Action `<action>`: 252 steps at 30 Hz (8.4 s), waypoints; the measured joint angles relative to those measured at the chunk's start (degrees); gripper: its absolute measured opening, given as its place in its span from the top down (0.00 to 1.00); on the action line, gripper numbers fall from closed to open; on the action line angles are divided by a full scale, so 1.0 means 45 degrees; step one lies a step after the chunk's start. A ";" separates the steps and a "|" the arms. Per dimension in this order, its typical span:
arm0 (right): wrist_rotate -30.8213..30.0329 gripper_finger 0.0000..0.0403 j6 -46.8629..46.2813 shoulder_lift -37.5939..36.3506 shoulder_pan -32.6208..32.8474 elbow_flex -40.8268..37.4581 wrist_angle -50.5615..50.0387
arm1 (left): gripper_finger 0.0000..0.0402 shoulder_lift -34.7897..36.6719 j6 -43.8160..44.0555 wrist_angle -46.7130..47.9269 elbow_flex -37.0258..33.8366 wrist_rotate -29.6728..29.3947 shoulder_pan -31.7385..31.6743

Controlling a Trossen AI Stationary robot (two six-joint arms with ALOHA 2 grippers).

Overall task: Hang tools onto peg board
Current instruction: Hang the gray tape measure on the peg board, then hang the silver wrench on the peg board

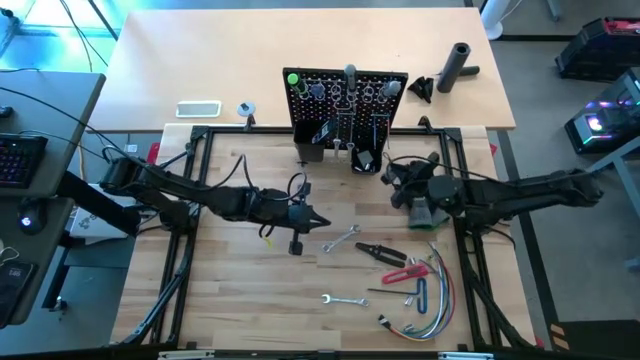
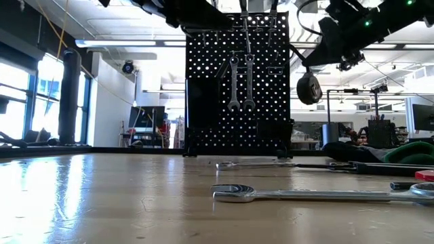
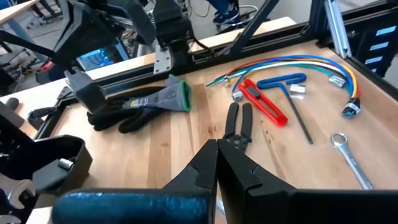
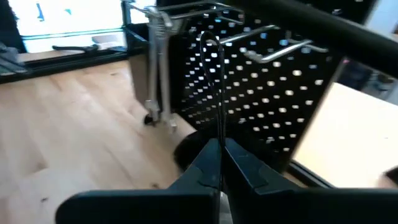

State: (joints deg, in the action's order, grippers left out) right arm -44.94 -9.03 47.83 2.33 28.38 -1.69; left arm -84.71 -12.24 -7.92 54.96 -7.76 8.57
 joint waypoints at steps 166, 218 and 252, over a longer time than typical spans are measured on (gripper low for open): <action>0.7728 0.57 0.2316 0.9879 0.0844 0.0005 0.4234 | 0.70 -0.6178 0.4247 -0.0582 0.0024 -0.0124 0.0228; 0.8333 0.92 0.3073 1.0890 0.0484 0.0049 0.4536 | 0.70 -0.5173 0.2674 -0.0215 -0.0056 -0.1451 0.0244; 0.8454 0.83 0.3112 0.9865 0.1340 0.2016 0.1306 | 0.69 -0.5937 0.3143 -0.1285 -0.0010 0.1276 -0.0527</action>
State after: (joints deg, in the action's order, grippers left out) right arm -6.90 4.98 92.23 8.36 37.45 4.18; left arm -111.42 1.91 -13.70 54.92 -2.02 6.20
